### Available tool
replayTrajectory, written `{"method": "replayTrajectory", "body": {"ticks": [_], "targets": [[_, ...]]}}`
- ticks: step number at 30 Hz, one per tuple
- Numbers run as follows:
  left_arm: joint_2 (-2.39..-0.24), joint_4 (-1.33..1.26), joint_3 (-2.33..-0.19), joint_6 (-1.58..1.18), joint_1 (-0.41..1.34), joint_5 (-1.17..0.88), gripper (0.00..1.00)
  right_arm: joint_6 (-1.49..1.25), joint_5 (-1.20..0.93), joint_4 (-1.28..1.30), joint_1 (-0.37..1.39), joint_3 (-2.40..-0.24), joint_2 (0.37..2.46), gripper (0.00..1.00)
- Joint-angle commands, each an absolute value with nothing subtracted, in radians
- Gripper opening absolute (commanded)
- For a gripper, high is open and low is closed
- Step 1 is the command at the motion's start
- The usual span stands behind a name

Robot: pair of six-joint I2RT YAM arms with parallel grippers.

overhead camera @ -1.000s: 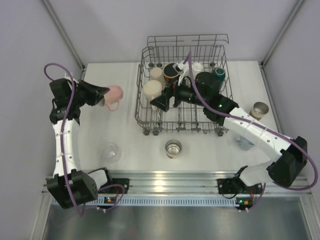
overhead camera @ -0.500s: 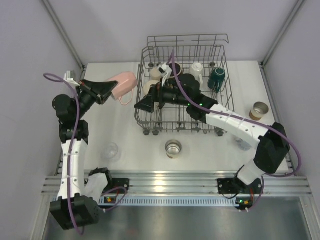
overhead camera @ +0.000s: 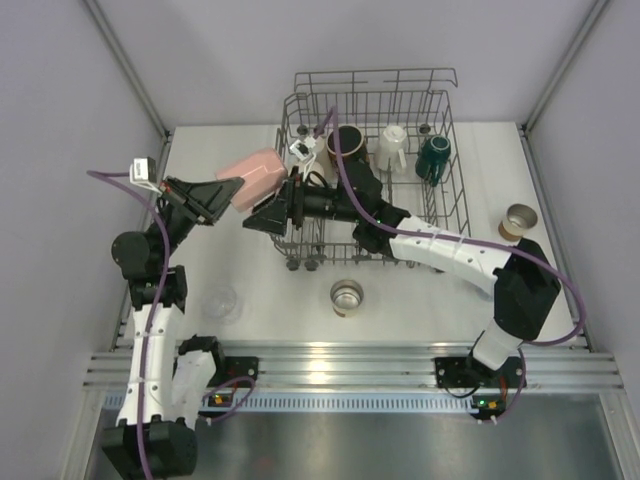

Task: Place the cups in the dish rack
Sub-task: Pass the cup from the left arm to the right

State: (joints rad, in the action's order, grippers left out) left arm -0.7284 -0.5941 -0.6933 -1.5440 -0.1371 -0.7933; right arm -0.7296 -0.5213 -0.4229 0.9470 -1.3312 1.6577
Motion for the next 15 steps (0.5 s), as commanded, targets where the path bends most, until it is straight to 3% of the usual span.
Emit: {"method": "replayTrajectory", "body": {"ticks": [1, 3, 8, 13, 15], "targets": [[-0.703, -0.836, -0.667, -1.62, -0.127, -0.747, 0.0, -0.798, -0.509, -0.629, 0.965, -1.339, 1.62, 0.77], [-0.698, -0.876, -0.651, -1.623, -0.121, -0.744, 0.0, -0.842, -0.505, -0.675, 0.965, -1.315, 1.612, 0.74], [-0.696, -0.992, -0.6, -1.68, -0.12, -0.713, 0.0, -0.884, -0.477, -0.752, 0.974, -1.301, 1.621, 0.48], [-0.69, -1.014, -0.566, -1.664, -0.109, -0.698, 0.0, -0.891, -0.479, -0.764, 0.98, -1.295, 1.634, 0.37], [-0.689, -1.044, -0.54, -1.669, -0.106, -0.699, 0.0, -0.891, -0.477, -0.787, 0.979, -1.286, 1.635, 0.28]]}}
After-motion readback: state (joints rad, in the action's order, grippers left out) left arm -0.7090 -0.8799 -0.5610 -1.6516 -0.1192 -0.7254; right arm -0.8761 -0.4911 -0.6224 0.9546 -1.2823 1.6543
